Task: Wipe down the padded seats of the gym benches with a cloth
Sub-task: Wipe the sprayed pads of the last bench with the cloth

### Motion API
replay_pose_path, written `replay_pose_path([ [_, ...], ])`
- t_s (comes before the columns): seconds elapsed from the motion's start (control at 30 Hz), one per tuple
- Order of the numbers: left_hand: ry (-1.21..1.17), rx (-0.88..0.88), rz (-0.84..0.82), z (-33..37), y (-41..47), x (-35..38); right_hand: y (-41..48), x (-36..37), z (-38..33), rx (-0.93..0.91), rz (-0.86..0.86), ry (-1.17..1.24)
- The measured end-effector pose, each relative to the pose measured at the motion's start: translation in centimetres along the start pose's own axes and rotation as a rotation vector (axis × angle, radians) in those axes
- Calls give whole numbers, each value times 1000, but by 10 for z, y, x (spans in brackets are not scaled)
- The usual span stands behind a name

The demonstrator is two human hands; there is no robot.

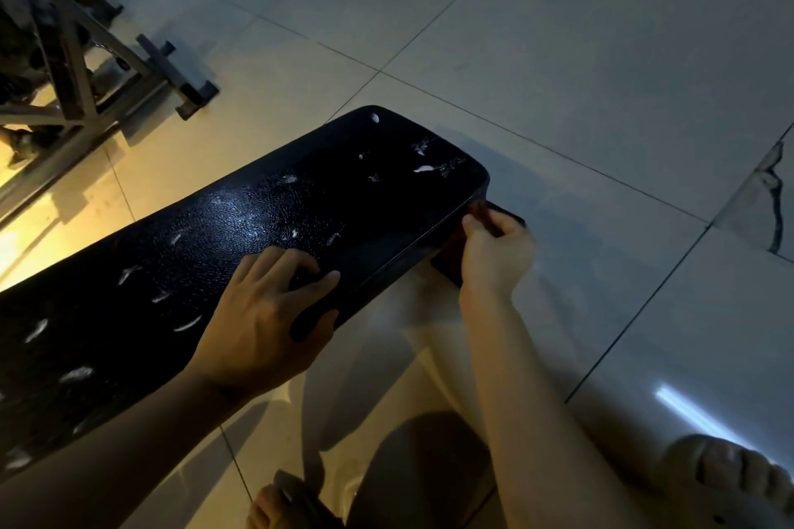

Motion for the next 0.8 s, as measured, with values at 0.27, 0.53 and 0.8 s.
replay_pose_path([
  [0.27, -9, 8, 23, 2, 0, -1, -71, -12, 22, -52, -355, -147],
  [0.53, -6, 8, 15, 2, -1, -1, -9, 7, -2, 31, -59, -67],
  [0.8, 7, 6, -1, 0, 1, 1, 12, 13, 6, 23, 6, -123],
])
Point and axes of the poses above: each hand's wrist, its own y-axis towards the middle knuckle, its own x-axis out of the palm, z = x × y, the point moved 3 cm from there along y, towards the middle knuckle, and after that the axes turned 6 degrees about z, right-handed, at the moved point
